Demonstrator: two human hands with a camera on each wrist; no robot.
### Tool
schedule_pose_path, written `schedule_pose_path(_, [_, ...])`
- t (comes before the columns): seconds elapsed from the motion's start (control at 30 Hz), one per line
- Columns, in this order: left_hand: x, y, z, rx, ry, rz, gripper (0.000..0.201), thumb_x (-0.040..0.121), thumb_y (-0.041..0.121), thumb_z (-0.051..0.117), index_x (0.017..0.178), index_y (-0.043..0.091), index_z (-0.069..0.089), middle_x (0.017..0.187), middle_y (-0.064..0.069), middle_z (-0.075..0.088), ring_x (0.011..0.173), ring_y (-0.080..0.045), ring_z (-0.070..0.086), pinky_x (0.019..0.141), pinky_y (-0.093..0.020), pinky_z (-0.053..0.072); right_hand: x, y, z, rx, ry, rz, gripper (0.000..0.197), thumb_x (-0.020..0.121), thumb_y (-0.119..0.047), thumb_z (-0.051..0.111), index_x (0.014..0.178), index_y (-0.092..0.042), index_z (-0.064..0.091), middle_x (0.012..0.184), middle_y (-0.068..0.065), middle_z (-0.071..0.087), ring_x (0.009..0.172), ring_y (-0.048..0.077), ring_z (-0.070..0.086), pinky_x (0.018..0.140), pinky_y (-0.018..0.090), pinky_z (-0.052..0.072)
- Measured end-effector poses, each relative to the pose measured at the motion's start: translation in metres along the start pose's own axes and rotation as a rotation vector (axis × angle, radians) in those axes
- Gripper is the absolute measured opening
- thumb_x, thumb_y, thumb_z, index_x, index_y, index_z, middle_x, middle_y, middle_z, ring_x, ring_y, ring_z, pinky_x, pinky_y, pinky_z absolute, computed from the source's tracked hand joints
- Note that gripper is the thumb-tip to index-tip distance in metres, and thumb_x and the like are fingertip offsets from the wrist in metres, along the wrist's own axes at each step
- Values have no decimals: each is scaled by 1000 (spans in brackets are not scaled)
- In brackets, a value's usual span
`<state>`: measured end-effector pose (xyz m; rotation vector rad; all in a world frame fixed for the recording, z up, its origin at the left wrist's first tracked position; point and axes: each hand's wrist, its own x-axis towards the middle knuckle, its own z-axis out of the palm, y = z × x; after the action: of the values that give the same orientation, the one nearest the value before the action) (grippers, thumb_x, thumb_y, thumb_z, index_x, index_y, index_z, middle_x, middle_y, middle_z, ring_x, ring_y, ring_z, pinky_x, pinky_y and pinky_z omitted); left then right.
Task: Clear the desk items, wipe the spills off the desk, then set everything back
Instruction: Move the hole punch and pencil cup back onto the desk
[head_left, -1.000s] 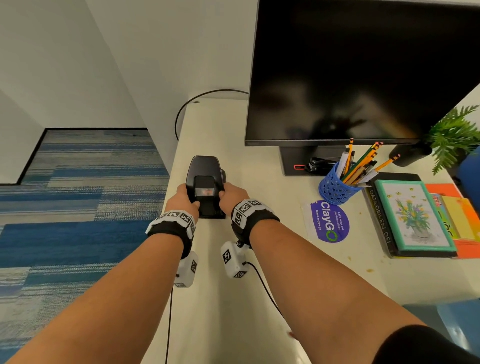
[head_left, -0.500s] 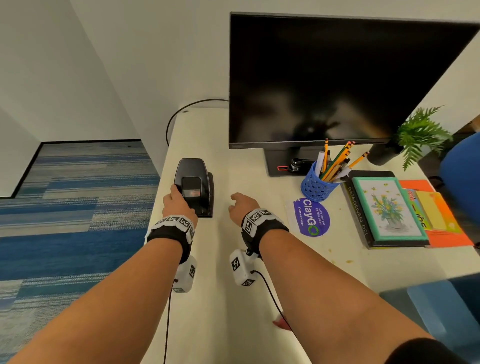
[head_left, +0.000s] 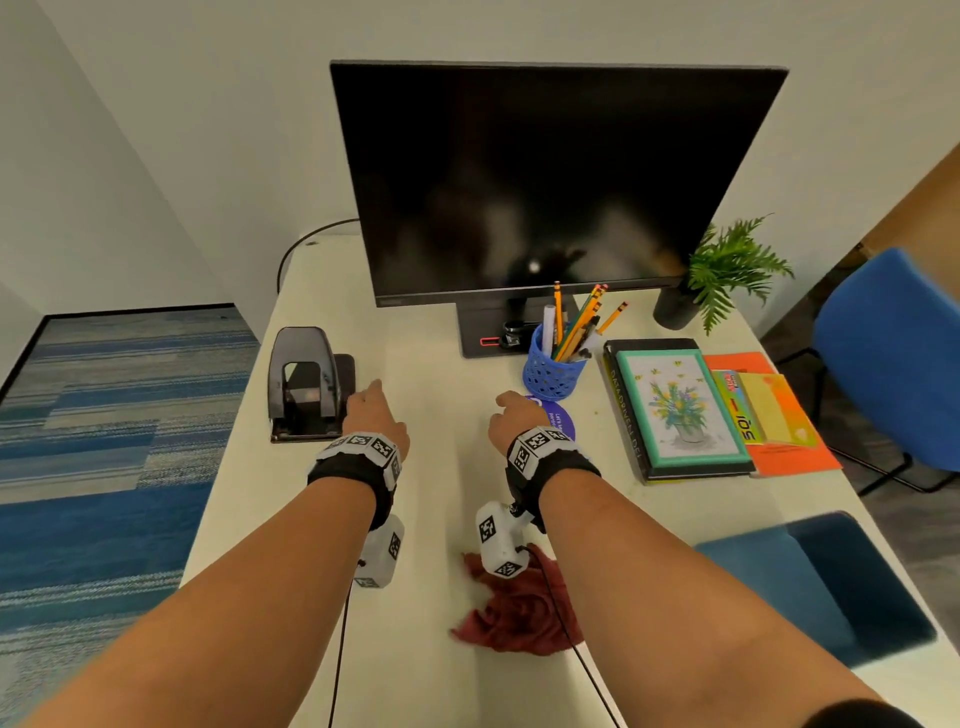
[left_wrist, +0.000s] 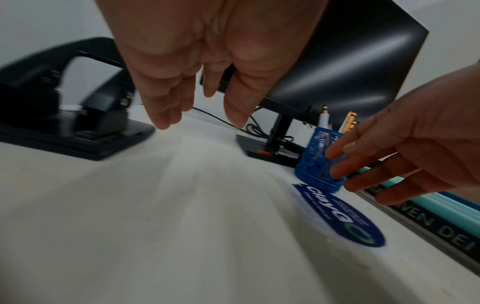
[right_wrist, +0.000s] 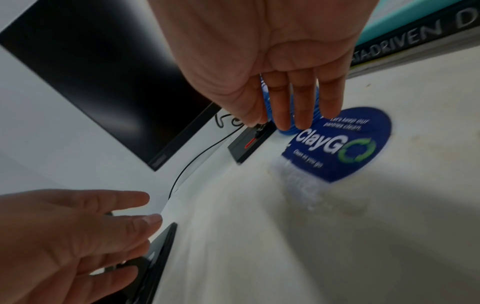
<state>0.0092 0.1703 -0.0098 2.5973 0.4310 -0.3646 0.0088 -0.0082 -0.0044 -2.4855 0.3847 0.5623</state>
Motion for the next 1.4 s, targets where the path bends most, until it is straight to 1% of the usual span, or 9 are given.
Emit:
schedule_pose_path(0.3, [-14, 72, 41, -23, -120, 76, 69, 94, 22, 54, 151, 16, 15, 151, -13, 27, 136, -29, 36, 110, -36, 34, 16, 68, -54, -29, 55, 140, 28, 97, -15, 45, 120, 0, 54, 126, 16, 56, 117, 31, 54, 91, 31, 44])
schedule_pose_path(0.43, [-16, 97, 57, -51, -173, 159, 70, 94, 25, 54, 151, 16, 16, 152, -11, 28, 139, -26, 33, 113, -34, 29, 29, 87, -67, 113, 101, 225, 38, 96, -17, 47, 131, -3, 45, 136, 17, 50, 123, 32, 51, 91, 32, 44])
schedule_pose_path(0.53, [-17, 113, 67, -81, -208, 215, 72, 92, 26, 58, 151, 18, 17, 153, -7, 29, 140, -23, 32, 113, -33, 28, 41, 92, -73, 232, 113, 182, 59, 96, -15, 50, 149, -7, 26, 152, 12, 34, 138, 29, 37, 108, 33, 35])
schedule_pose_path(0.63, [-17, 126, 72, -156, -229, 224, 77, 90, 22, 61, 151, 20, 16, 154, -4, 28, 140, -22, 33, 113, -35, 31, 47, 93, -77, 308, 115, 102, 73, 93, -14, 55, 154, -13, 14, 156, 7, 27, 142, 26, 30, 112, 33, 29])
schedule_pose_path(0.77, [-17, 141, 75, -268, -263, 216, 81, 89, 13, 62, 152, 22, 13, 155, -3, 27, 139, -23, 36, 110, -34, 36, 60, 88, -79, 354, 87, 6, 76, 88, -11, 59, 152, -19, 19, 147, 6, 42, 134, 28, 44, 106, 36, 38])
schedule_pose_path(0.87, [-19, 153, 73, -323, -298, 250, 74, 91, 2, 57, 150, 17, 15, 149, -8, 37, 135, -23, 40, 94, -22, 36, 69, 87, -79, 360, 69, -41, 81, 87, -9, 61, 153, -22, 15, 147, 5, 43, 131, 27, 47, 103, 37, 42])
schedule_pose_path(1.07, [-8, 148, 74, -326, -310, 249, 83, 90, 3, 55, 151, 32, 7, 141, -8, 48, 120, -30, 54, 82, -29, 47, 64, 76, -78, 402, 50, -139, 66, 89, -9, 59, 147, -21, 29, 138, 7, 52, 123, 28, 54, 100, 39, 47])
schedule_pose_path(1.27, [-4, 125, 62, -428, -311, 242, 81, 86, -5, 54, 150, 27, 17, 147, -2, 41, 131, -29, 45, 96, -35, 45, 46, 59, -67, 419, 39, -151, 59, 92, -11, 57, 144, -19, 31, 133, 9, 56, 119, 29, 57, 90, 28, 44])
schedule_pose_path(1.4, [0, 97, 45, -440, -249, 182, 87, 82, -10, 52, 150, 29, 15, 150, 1, 36, 135, -27, 41, 105, -38, 43, 33, 27, -51, 415, 37, -209, 62, 90, -7, 58, 144, -20, 31, 135, 8, 54, 121, 29, 56, 100, 34, 44])
